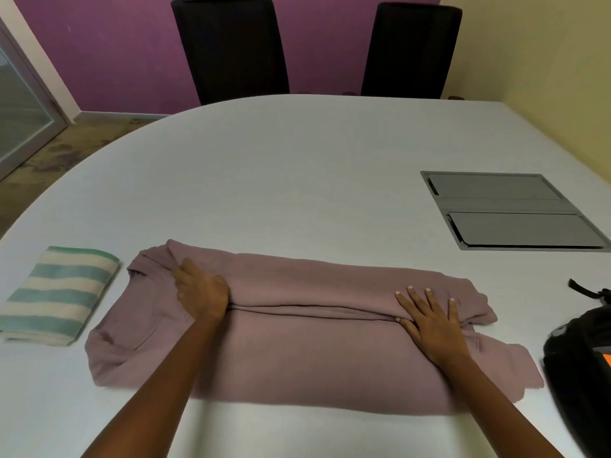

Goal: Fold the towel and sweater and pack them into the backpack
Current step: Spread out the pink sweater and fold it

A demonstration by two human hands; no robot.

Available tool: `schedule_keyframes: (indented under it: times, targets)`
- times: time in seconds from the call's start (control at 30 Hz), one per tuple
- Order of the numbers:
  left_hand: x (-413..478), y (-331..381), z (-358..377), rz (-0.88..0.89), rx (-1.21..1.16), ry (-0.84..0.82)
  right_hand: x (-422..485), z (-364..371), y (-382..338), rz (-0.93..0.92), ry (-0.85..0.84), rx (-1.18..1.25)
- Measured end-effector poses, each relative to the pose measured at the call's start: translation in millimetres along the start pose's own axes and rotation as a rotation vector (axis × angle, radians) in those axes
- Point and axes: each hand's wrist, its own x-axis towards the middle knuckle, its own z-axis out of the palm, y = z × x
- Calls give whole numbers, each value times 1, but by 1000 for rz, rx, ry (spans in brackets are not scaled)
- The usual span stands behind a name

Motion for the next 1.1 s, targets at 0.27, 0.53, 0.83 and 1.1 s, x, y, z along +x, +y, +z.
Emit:
schedule_keyframes:
  times: [0.27,0.53,0.83,1.1]
  targets:
    - [-28,-11,26,789,438,-379,26,3,6,-10,13,14]
    - [-15,-2,50,738,577,-348,43,6,19,11,83,88]
    - [14,12,61,749,535,-399,48,7,26,22,104,141]
    - [7,14,61,731,497,-384,51,8,22,62,154,160]
